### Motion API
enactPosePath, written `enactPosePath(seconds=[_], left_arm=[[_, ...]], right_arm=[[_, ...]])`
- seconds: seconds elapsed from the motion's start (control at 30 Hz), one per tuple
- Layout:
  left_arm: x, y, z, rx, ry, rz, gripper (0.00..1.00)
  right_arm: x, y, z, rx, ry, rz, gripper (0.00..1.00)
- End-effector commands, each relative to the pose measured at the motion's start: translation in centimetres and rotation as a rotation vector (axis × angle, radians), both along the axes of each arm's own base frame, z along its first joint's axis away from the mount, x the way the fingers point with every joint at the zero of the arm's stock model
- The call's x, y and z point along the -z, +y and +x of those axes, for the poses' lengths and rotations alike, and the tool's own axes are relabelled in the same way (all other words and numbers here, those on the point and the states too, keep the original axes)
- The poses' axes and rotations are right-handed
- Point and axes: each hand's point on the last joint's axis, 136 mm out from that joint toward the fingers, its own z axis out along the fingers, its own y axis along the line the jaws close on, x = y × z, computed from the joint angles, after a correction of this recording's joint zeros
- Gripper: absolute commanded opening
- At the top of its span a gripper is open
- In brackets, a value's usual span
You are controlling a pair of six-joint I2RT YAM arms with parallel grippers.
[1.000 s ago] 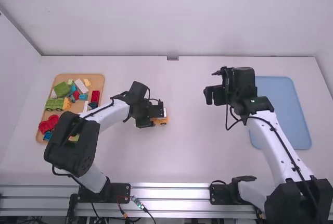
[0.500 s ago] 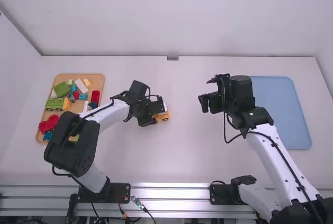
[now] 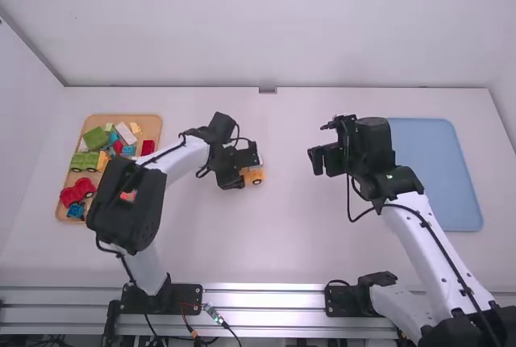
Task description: Assemble lego blocks to make yellow taxi
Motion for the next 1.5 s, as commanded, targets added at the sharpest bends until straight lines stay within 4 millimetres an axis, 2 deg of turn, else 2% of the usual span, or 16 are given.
enactPosePath(seconds=[0.0, 0.13, 0.2, 0.37, 0.43, 0.67, 0.83, 0.9, 1.0, 1.13, 1.17, 1.2, 1.27, 1.37, 1.47], left_arm=[[0.8, -1.0, -0.7, 0.112, 0.022, -0.005, 0.02], [1.3, -1.9, -0.5, 0.134, -0.014, 0.001, 0.02], [2.6, -1.7, -0.1, 0.082, -0.066, 0.073, 0.02], [4.1, -1.8, -0.9, 0.087, -0.120, 0.180, 0.02], [4.1, -1.8, -1.2, 0.089, -0.112, 0.185, 0.02], [2.7, -2.9, -4.8, 0.245, -0.008, 0.078, 0.02], [2.8, -3.1, -4.8, 0.243, -0.016, 0.066, 0.02], [3.0, -3.1, -5.0, 0.253, -0.012, 0.062, 0.05], [3.3, -2.8, -5.3, 0.261, -0.011, 0.075, 0.35], [3.3, -2.9, -5.1, 0.255, -0.017, 0.072, 0.53], [3.2, -2.9, -5.2, 0.257, -0.014, 0.072, 0.62], [3.2, -2.9, -5.1, 0.252, -0.013, 0.073, 0.80], [2.9, -2.6, -4.4, 0.193, -0.015, 0.095, 0.95], [2.6, -1.8, -3.7, 0.130, -0.021, 0.149, 0.99], [1.3, -2.1, -3.3, 0.110, -0.023, 0.132, 0.99]], right_arm=[[-0.4, -0.1, -0.4, -0.002, -0.013, 0.003, 0.99], [-0.4, -0.1, -0.4, -0.001, -0.013, 0.002, 0.99], [-0.5, -0.1, -0.3, -0.002, -0.015, 0.003, 0.99], [-0.5, -0.1, -0.3, -0.002, -0.016, 0.004, 0.99], [-0.4, -0.1, -0.3, -0.002, -0.015, 0.003, 0.99], [-0.3, -0.1, -0.5, -0.002, -0.008, 0.002, 0.99], [-0.3, -0.1, -0.5, -0.001, -0.006, 0.001, 0.99], [-0.3, -0.1, -0.5, -0.002, -0.006, 0.001, 0.99], [-0.3, -0.1, -0.5, -0.002, -0.005, 0.001, 0.99], [-0.3, -0.1, -0.5, -0.002, -0.006, 0.001, 0.99], [-0.3, -0.1, -0.5, -0.002, -0.005, 0.001, 0.99], [-0.3, -0.1, -0.5, -0.002, -0.006, 0.001, 0.99], [-0.3, -0.1, -0.5, -0.002, -0.007, 0.001, 0.99], [-0.3, -0.1, -0.5, -0.002, -0.008, 0.001, 0.99], [-0.4, -0.1, -0.4, -0.002, -0.011, 0.001, 0.99]])
